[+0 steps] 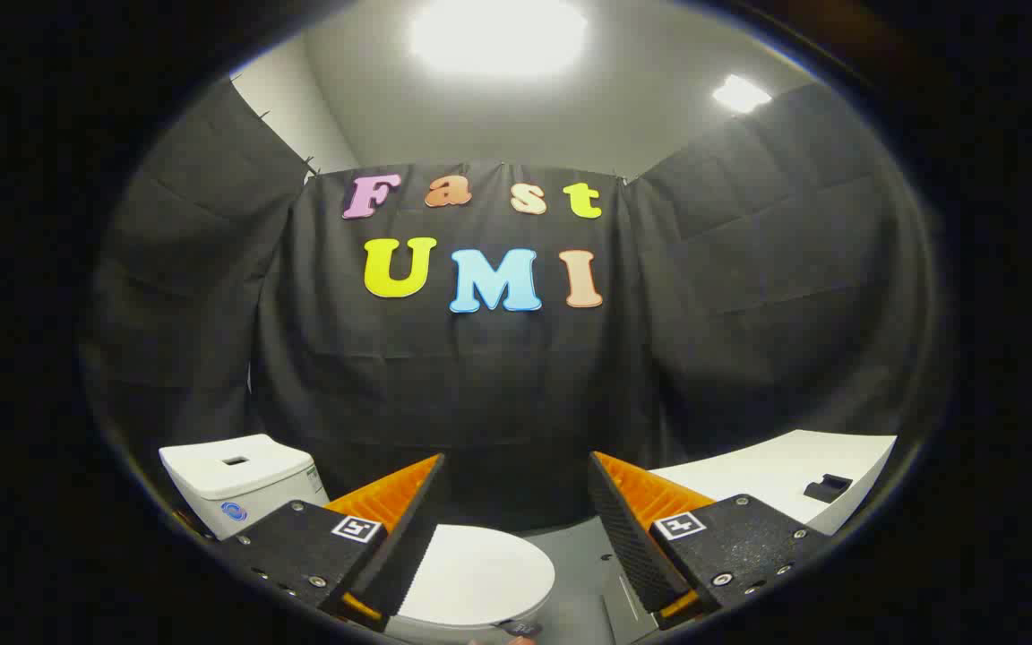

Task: Open the toilet lid.

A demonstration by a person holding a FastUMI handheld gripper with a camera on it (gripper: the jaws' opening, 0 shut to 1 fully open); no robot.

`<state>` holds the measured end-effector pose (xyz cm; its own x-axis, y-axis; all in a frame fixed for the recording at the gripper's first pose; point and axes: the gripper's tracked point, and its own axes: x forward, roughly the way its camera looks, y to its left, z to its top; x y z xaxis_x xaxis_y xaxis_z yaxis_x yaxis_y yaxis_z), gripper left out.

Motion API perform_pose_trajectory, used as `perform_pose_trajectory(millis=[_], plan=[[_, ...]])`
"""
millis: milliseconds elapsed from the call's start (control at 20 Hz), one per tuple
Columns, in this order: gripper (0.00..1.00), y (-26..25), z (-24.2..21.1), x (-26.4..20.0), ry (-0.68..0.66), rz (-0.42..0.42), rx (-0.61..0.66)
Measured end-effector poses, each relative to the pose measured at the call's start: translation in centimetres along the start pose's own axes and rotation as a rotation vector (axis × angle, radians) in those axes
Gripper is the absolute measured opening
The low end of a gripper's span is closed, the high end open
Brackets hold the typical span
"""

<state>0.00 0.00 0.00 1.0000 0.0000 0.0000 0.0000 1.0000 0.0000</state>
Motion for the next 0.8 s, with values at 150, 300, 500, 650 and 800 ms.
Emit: perform_pose_trajectory(millis=[150,300,500,650,800], plan=[[0.95,-0.05,-0.5,0.16,0.013,-0.007,0.007],[0.95,-0.04,-0.45,0.17,0.01,-0.009,0.007],[0.95,0.41,-0.6,0.38,0.01,-0.003,-0.012],[0.95,0.7,-0.83,0.5,0.016,0.005,-0.012],[0.95,0.68,-0.64,0.52,0.014,-0.001,0.006]])
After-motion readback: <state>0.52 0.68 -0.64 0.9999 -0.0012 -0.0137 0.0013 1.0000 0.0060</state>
